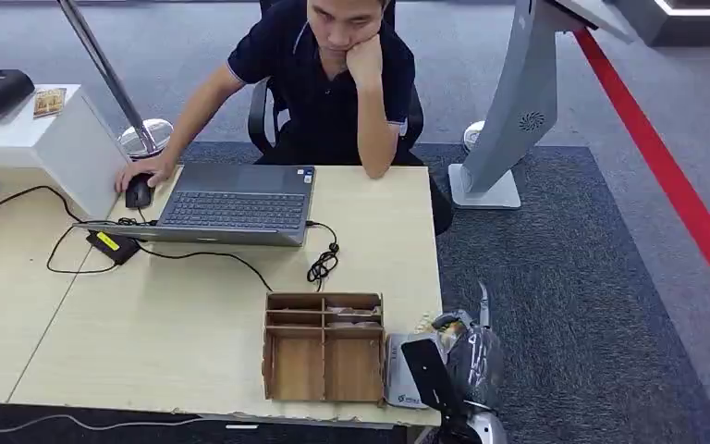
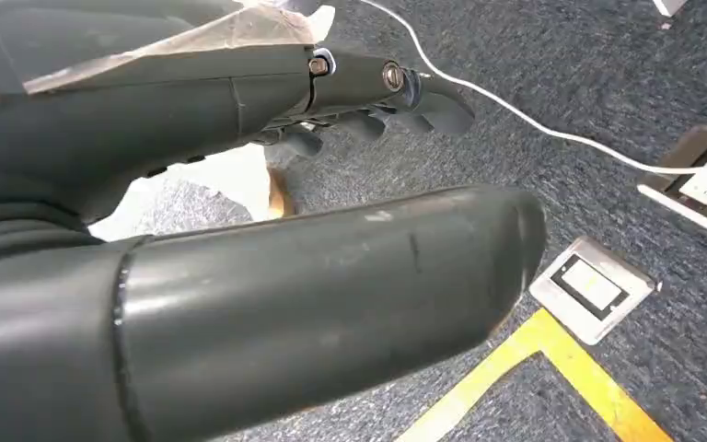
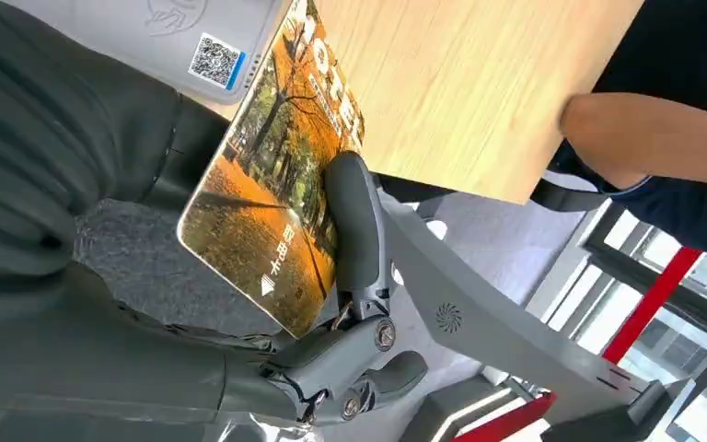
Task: Pass the card to the sensor for recognition and then transmit it.
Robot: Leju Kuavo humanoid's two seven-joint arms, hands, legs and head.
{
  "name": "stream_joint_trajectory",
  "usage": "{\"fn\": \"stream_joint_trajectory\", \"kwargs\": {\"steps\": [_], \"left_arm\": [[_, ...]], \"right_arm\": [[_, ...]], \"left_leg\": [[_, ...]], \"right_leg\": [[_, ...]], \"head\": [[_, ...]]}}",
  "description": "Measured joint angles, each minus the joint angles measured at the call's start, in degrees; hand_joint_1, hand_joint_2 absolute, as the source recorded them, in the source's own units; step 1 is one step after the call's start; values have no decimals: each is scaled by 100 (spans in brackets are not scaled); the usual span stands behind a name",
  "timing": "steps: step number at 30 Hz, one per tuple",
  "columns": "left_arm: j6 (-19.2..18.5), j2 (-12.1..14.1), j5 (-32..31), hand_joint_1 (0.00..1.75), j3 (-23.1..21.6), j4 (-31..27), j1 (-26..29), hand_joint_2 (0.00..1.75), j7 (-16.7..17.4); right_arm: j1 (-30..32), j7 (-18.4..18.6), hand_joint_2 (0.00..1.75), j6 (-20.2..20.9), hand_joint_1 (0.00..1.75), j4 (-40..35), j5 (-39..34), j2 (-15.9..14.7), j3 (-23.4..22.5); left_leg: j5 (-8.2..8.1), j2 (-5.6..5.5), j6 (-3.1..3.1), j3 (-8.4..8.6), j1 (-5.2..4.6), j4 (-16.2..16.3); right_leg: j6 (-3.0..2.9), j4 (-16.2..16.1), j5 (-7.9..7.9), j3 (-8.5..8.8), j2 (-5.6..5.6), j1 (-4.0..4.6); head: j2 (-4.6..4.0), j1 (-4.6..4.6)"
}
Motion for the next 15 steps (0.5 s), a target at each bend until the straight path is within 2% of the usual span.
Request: {"fn": "stream_joint_trajectory", "kwargs": {"steps": [15], "left_arm": [[0,0,-2,0,0,0,0,0,0]], "right_arm": [[0,0,175,0,175,2,0,0,0]], "left_leg": [[0,0,0,0,0,0]], "right_leg": [[0,0,0,0,0,0]], "head": [[0,2]]}}
